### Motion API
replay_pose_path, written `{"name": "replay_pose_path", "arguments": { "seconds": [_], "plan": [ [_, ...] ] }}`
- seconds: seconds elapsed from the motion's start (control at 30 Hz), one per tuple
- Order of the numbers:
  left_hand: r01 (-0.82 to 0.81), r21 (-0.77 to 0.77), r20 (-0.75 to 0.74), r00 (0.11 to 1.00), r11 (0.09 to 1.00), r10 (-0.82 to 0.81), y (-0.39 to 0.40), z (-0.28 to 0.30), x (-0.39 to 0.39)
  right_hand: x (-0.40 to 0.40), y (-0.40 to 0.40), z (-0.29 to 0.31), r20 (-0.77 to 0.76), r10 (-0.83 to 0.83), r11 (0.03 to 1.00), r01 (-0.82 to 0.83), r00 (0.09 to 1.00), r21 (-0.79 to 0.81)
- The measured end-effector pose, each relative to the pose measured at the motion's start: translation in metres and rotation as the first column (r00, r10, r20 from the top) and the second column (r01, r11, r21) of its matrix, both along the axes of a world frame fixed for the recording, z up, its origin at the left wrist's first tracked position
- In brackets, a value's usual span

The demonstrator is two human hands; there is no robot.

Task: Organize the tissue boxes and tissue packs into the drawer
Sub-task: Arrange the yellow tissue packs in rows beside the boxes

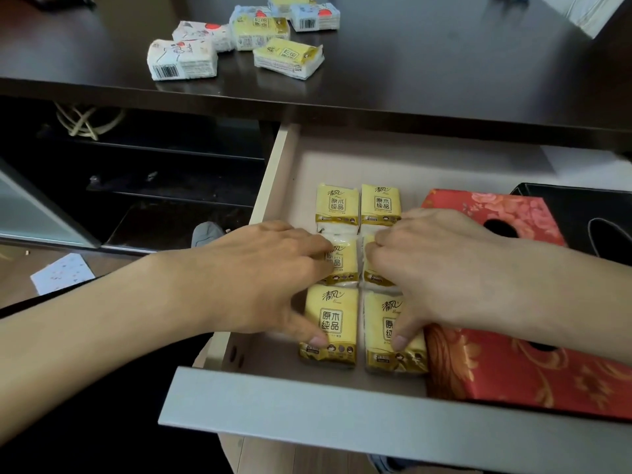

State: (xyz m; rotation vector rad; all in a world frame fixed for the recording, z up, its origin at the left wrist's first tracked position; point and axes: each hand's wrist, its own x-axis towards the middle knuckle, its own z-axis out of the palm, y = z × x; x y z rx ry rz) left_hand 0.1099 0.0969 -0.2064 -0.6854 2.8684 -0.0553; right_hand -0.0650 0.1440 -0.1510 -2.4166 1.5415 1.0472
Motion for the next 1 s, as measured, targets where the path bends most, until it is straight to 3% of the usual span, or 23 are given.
{"name": "replay_pose_path", "arguments": {
  "seconds": [0.07,0.13,0.43,0.83,0.93,1.0],
  "plan": [
    [0.006,0.011,0.019,1.0,1.0,-0.007,0.0,0.0,-0.002,-0.016,0.008,-0.005,-0.112,-0.021,0.998,0.014,0.993,-0.061],
    [0.017,0.021,0.037,0.999,1.0,-0.018,0.001,0.0,-0.004,-0.008,0.007,-0.012,-0.02,0.002,0.997,-0.003,1.0,-0.071],
    [0.011,-0.028,0.022,1.0,1.0,-0.01,0.002,0.002,-0.006,-0.021,0.004,-0.017,0.076,-0.038,0.992,0.047,0.996,-0.113],
    [-0.06,0.042,-0.154,0.986,0.997,0.065,-0.014,0.019,-0.01,-0.043,-0.017,0.0,0.342,-0.048,0.952,0.147,0.939,-0.269],
    [-0.102,0.057,-0.152,0.982,0.993,0.109,-0.032,0.021,-0.019,-0.05,-0.038,-0.004,0.326,-0.098,0.945,0.19,0.94,-0.265],
    [-0.12,0.038,-0.067,0.99,0.992,0.122,-0.041,0.018,-0.024,-0.054,-0.048,-0.013,0.284,-0.132,0.957,0.196,0.95,-0.212]
  ]
}}
